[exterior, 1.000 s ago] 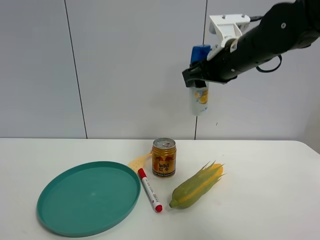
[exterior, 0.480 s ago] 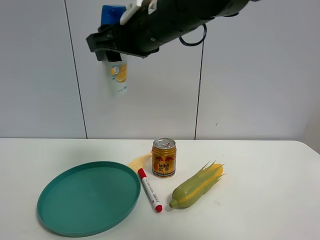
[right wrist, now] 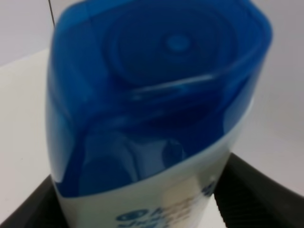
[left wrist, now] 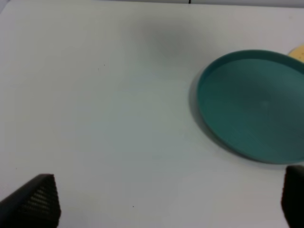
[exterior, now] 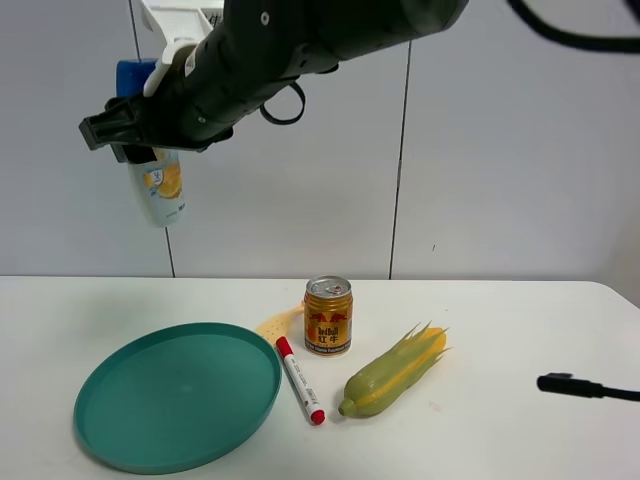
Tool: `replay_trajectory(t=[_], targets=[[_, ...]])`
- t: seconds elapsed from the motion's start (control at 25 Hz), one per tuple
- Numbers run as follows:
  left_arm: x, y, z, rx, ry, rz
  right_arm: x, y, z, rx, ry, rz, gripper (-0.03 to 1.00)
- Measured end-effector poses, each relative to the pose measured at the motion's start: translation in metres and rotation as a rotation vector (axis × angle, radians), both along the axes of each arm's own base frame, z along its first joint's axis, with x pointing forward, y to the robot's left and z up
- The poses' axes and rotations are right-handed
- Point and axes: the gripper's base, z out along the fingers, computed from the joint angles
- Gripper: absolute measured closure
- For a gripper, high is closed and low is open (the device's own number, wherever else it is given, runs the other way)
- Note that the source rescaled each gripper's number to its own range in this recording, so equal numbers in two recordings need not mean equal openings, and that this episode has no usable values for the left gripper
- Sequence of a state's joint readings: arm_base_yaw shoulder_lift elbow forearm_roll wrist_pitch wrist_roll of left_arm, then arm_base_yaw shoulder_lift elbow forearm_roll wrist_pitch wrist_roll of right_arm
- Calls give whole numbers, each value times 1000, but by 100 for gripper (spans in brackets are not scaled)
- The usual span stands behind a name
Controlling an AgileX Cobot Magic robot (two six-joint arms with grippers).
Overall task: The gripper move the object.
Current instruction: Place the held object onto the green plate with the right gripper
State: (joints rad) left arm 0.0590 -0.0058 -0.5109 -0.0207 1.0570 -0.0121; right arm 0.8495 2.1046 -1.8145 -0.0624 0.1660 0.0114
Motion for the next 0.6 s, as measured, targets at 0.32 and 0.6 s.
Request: replay_trajectory(t=[0.32, 0.6], targets=[[0, 0, 0, 0, 0, 0, 11, 12, -61, -96, 73, 7, 96], [0, 0, 0, -1, 0, 1, 13, 15, -73, -108, 69, 13, 96]])
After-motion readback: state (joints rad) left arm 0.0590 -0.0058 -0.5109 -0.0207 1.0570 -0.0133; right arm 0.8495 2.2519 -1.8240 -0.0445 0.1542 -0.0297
